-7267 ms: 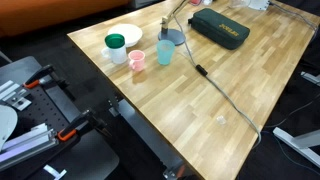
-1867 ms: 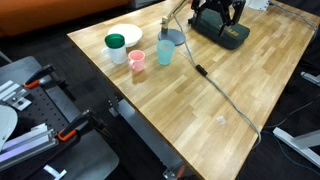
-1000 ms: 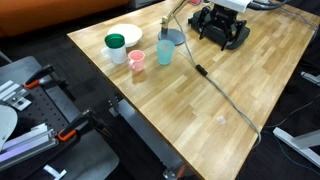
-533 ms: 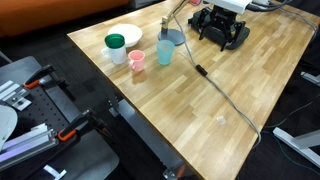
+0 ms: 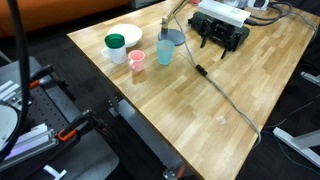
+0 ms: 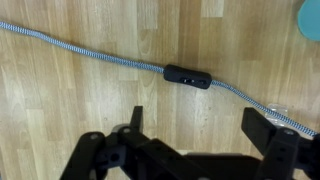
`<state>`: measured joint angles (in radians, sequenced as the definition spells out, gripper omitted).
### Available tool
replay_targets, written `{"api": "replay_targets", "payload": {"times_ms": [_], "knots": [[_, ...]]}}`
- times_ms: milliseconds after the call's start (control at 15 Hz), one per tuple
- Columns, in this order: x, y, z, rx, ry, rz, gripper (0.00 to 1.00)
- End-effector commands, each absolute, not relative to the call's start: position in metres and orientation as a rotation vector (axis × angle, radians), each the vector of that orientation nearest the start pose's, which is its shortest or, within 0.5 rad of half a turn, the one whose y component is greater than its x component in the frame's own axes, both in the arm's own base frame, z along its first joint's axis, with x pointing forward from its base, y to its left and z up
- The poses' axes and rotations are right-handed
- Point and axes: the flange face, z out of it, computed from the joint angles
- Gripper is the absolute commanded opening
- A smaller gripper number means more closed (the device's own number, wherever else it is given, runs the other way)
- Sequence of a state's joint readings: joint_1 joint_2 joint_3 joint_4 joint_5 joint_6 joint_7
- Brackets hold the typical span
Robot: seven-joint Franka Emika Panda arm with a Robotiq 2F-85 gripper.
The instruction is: Turn off the desk lamp switch
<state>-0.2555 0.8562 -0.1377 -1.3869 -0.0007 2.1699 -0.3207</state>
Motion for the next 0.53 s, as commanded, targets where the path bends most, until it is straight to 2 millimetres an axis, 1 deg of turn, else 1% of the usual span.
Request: {"api": "replay_targets", "payload": {"times_ms": [0, 467], "knots": [[0.688, -0.266, 0.189, -3.215, 0.048, 0.197, 0.74], [0.698, -0.27, 0.179, -3.209, 0.048, 0.205, 0.24]]}}
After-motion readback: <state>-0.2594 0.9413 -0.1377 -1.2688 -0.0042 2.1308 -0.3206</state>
